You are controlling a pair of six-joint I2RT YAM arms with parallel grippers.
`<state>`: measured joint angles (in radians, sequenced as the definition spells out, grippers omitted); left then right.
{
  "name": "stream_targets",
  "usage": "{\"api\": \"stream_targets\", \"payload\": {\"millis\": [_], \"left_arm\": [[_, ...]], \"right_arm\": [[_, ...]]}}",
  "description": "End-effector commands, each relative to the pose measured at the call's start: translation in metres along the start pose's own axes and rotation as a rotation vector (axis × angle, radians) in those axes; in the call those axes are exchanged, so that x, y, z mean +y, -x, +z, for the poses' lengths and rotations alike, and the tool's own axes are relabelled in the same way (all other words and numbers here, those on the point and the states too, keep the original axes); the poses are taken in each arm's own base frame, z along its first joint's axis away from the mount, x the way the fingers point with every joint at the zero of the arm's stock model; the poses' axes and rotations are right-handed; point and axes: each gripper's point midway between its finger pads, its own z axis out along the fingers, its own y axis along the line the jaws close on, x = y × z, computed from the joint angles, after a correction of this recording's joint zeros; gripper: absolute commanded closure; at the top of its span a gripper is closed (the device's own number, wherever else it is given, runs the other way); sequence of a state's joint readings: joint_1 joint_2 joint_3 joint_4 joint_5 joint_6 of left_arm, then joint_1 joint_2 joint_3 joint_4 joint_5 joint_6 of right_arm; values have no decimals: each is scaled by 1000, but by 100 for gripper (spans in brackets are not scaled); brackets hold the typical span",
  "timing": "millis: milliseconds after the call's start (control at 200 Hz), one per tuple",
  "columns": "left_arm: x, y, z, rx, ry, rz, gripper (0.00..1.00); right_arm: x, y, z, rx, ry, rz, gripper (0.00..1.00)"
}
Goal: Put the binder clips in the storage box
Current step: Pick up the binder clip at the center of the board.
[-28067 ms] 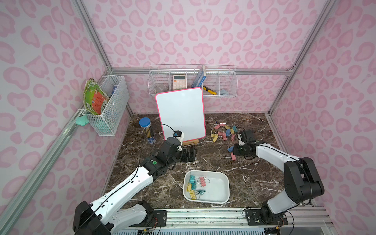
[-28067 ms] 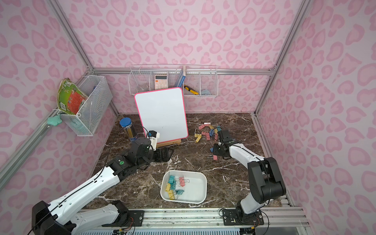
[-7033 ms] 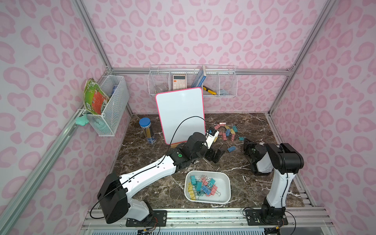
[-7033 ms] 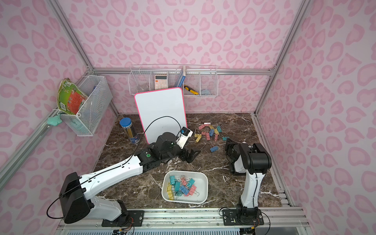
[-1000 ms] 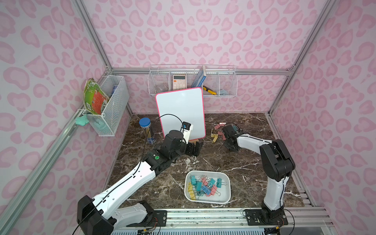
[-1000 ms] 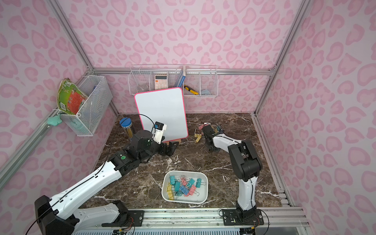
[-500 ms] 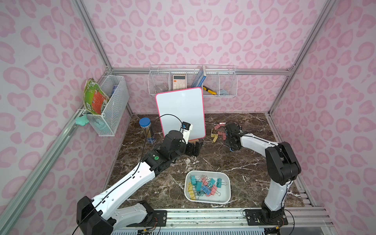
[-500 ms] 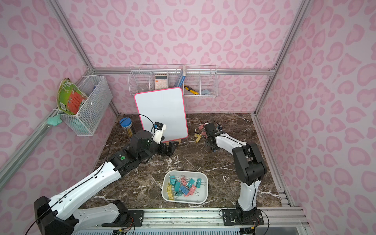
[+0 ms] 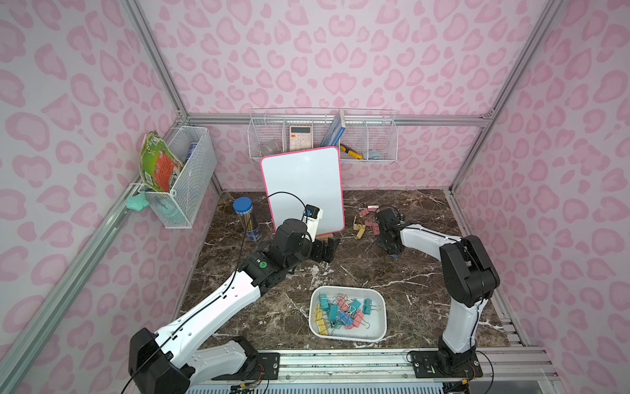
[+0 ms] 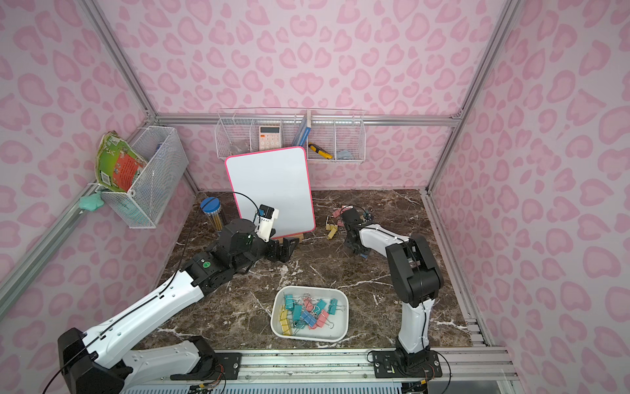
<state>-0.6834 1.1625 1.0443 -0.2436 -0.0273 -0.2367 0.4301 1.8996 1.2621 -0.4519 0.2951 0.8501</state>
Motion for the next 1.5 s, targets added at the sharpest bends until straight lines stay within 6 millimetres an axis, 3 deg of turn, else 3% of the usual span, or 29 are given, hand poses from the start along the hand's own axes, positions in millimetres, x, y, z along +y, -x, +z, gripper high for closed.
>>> {"api": "stream_targets", "payload": {"millis": [0, 115, 295, 520, 690, 1075, 1330, 1495], "left_arm": [[-1, 6, -1, -17, -1, -6, 2], [-1, 6, -2, -24, -2, -10, 2], [-3, 7, -1, -24, -14, -13, 2], [-3, 8, -1, -25, -12, -10, 2], [-3, 8, 0, -25, -14, -12, 2], [-3, 7, 2, -21, -12, -10, 2], [-2, 7, 0, -25, -8, -7, 2], [0, 7, -1, -25, -2, -10, 2]], "right_arm": [[3, 21, -24, -64, 11, -10, 57], [-15, 28, -39, -87, 8, 30, 49], [-38, 5, -18, 5, 33, 31, 47], [-28, -13, 1, 63, 75, 11, 47], [-35, -15, 12, 69, 0, 0, 51], [-49, -19, 16, 57, -81, -10, 62], [-53, -22, 20, 55, -123, -22, 60], [-47, -27, 22, 69, -71, -15, 76]]}}
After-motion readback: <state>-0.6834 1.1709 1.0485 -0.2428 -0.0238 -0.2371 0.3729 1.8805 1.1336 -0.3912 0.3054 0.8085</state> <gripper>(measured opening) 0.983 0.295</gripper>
